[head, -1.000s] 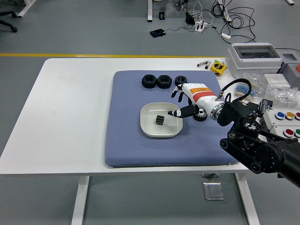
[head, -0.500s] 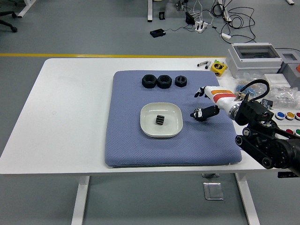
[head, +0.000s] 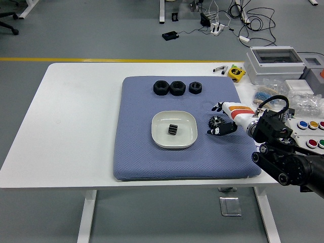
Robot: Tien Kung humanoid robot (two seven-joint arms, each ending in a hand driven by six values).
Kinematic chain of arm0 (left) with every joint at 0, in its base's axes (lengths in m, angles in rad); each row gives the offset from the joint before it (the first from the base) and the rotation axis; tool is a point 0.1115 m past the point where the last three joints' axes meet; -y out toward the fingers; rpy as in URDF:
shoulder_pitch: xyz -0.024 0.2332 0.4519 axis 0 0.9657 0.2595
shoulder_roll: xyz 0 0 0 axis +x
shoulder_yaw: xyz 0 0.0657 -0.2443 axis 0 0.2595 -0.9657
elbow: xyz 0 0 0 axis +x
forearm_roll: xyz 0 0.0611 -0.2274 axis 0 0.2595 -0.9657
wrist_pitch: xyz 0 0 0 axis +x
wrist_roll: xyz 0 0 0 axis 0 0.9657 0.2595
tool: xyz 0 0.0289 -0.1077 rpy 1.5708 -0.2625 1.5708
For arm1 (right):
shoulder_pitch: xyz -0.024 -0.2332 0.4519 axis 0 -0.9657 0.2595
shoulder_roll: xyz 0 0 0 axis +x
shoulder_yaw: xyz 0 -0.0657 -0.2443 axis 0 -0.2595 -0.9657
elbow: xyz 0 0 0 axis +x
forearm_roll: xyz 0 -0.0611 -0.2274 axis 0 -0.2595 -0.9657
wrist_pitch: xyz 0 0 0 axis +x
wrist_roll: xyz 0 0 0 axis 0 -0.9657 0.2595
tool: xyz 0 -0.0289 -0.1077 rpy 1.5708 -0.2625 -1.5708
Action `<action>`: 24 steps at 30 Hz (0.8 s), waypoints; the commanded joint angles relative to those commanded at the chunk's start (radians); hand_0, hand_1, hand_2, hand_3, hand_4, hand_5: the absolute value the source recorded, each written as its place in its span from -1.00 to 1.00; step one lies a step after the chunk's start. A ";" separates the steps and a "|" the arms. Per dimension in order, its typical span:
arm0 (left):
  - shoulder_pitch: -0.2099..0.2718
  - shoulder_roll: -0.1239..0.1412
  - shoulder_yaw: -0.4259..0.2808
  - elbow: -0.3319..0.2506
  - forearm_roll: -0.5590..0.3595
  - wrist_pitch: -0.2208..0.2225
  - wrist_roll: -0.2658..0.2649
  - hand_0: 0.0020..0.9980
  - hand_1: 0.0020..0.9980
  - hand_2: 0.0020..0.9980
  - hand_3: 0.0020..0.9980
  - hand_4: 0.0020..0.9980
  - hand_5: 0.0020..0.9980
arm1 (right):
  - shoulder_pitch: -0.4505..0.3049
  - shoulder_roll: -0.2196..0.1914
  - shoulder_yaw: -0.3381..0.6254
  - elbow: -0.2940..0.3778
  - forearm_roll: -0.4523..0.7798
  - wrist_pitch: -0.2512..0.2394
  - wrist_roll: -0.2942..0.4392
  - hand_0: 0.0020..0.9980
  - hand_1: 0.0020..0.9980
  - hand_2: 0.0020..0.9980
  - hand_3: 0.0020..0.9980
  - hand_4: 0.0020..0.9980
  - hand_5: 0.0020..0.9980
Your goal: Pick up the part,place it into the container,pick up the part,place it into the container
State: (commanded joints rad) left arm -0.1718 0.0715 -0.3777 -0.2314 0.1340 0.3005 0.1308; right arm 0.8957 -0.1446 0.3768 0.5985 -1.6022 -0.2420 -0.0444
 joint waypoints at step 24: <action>-0.005 0.002 -0.010 -0.005 0.031 -0.003 0.011 0.07 0.13 0.31 0.19 0.17 0.11 | -0.005 0.008 -0.067 -0.061 0.017 -0.053 0.015 -0.47 -0.09 0.02 0.03 0.36 -0.28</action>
State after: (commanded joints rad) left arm -0.1771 0.0732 -0.3881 -0.2365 0.1652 0.2979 0.1415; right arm 0.8910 -0.1366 0.3095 0.5374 -1.5856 -0.2951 -0.0291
